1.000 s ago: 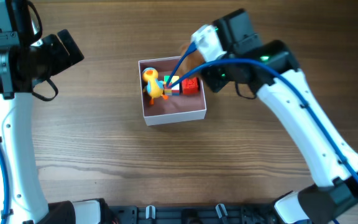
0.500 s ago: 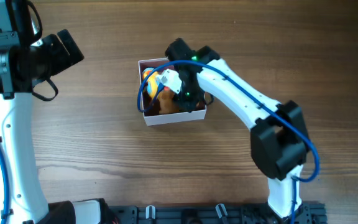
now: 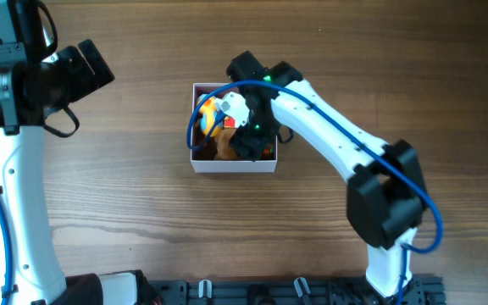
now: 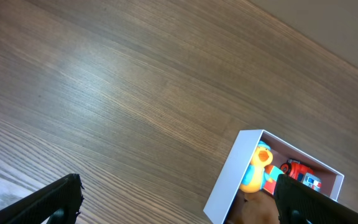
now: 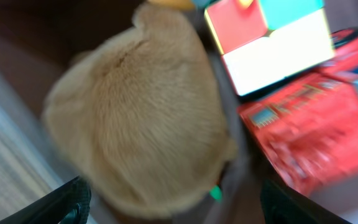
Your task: Pack container
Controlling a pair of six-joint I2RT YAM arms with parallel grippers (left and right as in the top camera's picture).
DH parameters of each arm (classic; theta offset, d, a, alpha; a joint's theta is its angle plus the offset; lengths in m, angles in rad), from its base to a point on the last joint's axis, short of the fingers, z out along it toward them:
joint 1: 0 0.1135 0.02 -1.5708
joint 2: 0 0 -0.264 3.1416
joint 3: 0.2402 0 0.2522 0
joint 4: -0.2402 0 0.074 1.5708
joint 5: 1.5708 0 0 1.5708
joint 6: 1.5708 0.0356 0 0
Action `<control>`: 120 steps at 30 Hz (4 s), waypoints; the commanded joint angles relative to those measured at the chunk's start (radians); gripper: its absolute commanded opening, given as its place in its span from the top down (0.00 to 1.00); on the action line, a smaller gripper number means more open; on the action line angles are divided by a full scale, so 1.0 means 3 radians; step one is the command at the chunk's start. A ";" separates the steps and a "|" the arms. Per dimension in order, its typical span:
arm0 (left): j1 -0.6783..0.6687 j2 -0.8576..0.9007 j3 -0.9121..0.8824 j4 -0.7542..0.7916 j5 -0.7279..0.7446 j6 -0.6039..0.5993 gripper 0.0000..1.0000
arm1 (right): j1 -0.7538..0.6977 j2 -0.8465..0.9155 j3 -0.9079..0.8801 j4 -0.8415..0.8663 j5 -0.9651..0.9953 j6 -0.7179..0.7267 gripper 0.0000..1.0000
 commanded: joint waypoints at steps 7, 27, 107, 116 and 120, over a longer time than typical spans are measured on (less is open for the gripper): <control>0.0013 0.0025 -0.0010 0.0009 -0.0031 0.0045 0.00 | 0.0010 -0.0741 0.0031 -0.0015 -0.0130 0.0384 0.83; 0.0013 0.0025 -0.0010 -0.0015 -0.0032 0.0045 0.00 | 0.0150 -0.0299 -0.0651 0.0807 -0.0186 0.0927 0.96; -0.0942 -0.3728 -0.3446 0.0894 -0.0294 0.0931 0.00 | -0.1727 -0.6570 -0.4149 0.1532 0.0726 0.2029 0.00; -0.0942 -0.3728 -0.3446 0.0894 -0.0294 0.0931 0.00 | -0.1873 -0.6771 -0.5408 0.3983 0.0496 0.1855 0.00; -0.0942 -0.3728 -0.3446 0.0894 -0.0294 0.0931 0.00 | -0.1954 -0.6771 -0.5675 0.3773 0.0378 0.1637 0.00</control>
